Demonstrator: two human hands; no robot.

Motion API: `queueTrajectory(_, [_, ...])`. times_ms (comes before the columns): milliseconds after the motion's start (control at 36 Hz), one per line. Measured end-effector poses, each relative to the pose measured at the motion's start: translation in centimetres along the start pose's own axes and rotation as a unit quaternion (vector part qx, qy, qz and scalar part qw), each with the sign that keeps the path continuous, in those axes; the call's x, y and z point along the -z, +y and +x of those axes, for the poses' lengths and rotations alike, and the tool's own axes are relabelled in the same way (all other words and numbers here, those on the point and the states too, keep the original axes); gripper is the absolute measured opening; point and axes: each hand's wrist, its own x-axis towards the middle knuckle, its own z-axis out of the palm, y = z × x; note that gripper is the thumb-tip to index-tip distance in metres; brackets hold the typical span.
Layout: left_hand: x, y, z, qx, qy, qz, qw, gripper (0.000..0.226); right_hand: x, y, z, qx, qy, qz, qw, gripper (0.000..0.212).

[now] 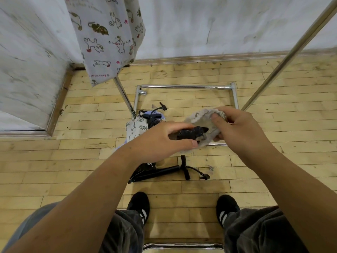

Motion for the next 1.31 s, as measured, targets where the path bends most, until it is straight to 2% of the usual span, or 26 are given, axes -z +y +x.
queueTrajectory(167, [0.0,-0.2,0.4,0.011,0.059,-0.004,0.998,0.025,-0.5,-0.6,-0.7,0.040,-0.071,-0.029,0.996,0.021])
queueTrajectory(278, [-0.4,-0.8,1.0,0.018,0.142,0.000,0.990,0.051,-0.5,-0.9,-0.7,0.025,-0.053,-0.015,0.998,0.022])
queueTrajectory(333, [-0.3,-0.8,1.1,0.052,0.164,-0.001,0.985,0.061,-0.5,-0.9,-0.7,0.024,-0.034,-0.021,0.999,0.021])
queueTrajectory(389, [0.2,-1.0,1.2,0.089,0.146,-0.034,0.985,0.058,-0.4,-0.8,-0.5,0.022,-0.016,-0.025,0.999,0.019])
queueTrajectory(472, [0.9,-1.3,1.7,0.125,0.140,-0.103,0.977,0.033,0.0,-0.8,-0.4,0.017,0.011,-0.005,1.000,0.018])
queueTrajectory(528, [1.2,-1.5,1.8,0.142,0.134,-0.077,0.978,0.041,0.1,-0.9,-0.3,0.012,0.027,-0.005,1.000,0.017])
queueTrajectory(667, [0.9,-2.1,1.2,0.171,0.062,0.011,0.983,0.038,-0.1,-0.8,-0.5,-0.001,0.008,-0.026,1.000,0.016])
queueTrajectory(750, [0.2,-2.4,1.2,0.162,0.041,0.071,0.983,0.039,-0.1,-0.9,-0.8,-0.007,-0.014,-0.023,1.000,0.017])
queueTrajectory(917, [0.6,-2.9,1.7,0.186,0.080,0.092,0.975,0.038,0.0,-1.3,-0.9,-0.011,-0.009,-0.022,1.000,0.021])
queueTrajectory(1000, [1.2,-3.6,1.9,0.232,0.113,0.032,0.965,0.037,0.1,-1.5,-1.0,-0.015,-0.010,0.003,1.000,0.021])
queueTrajectory(1139, [0.9,-3.5,1.4,0.342,0.073,-0.139,0.927,0.029,0.2,-1.8,-1.0,-0.010,-0.012,0.052,0.999,0.022])
queueTrajectory(1306, [0.6,-3.4,1.6,0.335,0.062,-0.317,0.885,0.022,0.3,-1.8,-0.9,-0.002,-0.001,0.058,0.998,0.022])
